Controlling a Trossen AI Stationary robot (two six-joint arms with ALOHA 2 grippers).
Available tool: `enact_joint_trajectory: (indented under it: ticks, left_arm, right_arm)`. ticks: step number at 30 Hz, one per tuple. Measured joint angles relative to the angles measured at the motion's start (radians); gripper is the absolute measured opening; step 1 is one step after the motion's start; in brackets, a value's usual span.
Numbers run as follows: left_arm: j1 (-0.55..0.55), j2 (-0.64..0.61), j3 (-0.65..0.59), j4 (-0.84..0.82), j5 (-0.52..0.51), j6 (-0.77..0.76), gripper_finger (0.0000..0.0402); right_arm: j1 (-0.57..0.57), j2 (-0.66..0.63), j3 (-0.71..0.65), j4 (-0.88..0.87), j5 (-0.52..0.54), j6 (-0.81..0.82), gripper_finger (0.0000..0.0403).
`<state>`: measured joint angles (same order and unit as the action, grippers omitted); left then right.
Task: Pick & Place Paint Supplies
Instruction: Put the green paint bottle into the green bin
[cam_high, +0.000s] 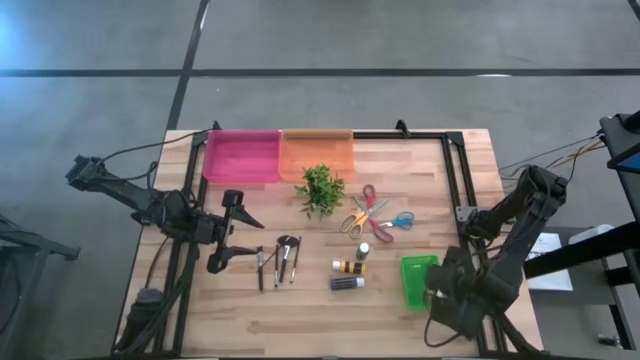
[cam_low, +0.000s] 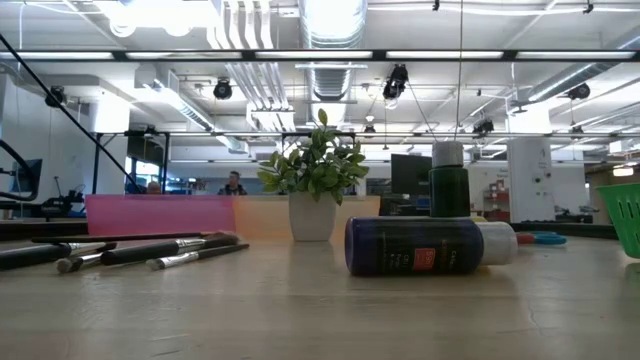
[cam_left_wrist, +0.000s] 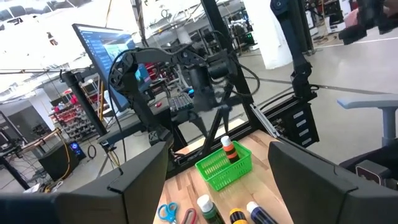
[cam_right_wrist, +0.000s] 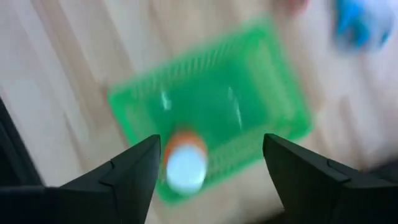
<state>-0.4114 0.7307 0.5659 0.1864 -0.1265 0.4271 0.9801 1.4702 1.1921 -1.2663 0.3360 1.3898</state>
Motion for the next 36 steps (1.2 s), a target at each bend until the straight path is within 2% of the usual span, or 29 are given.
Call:
enact_joint_trajectory:
  ticks: [4, 6, 9, 14, 18, 22, 31, 36]
  left_arm:
    - [0.000, 0.000, 0.000, 0.000, 0.000, 0.010, 0.0287]
    - [0.000, 0.000, 0.000, 0.000, 0.000, 0.010, 0.0287]
    - [0.000, 0.000, 0.000, -0.001, 0.000, 0.010, 0.0287]
    - [0.000, 0.000, 0.000, -0.007, 0.000, 0.010, 0.0287]
    - [0.000, 0.000, 0.000, -0.007, 0.000, 0.009, 0.0287]
    - [0.000, 0.000, 0.000, -0.007, 0.000, 0.009, 0.0287]
    - [0.000, 0.000, 0.000, -0.007, 0.000, 0.009, 0.0287]
    - [0.000, 0.000, 0.000, -0.007, 0.000, 0.009, 0.0287]
  right_arm:
    - [-0.071, -0.055, 0.016, 0.017, 0.217, -0.153, 0.0282]
    - [-0.139, -0.071, 0.011, 0.068, 0.261, -0.284, 0.0282]
    - [-0.266, -0.077, -0.013, 0.203, 0.266, -0.535, 0.0282]
    - [-0.489, -0.061, -0.041, 0.428, 0.104, -0.882, 0.0283]
    - [-0.628, -0.048, -0.042, 0.445, -0.010, -1.015, 0.0283]
    - [-0.718, -0.040, -0.051, 0.479, -0.129, -1.097, 0.0283]
    - [-0.745, 0.067, -0.044, 0.521, -0.217, -1.167, 0.0283]
    - [-0.746, 0.125, -0.034, 0.520, -0.218, -1.183, 0.0283]
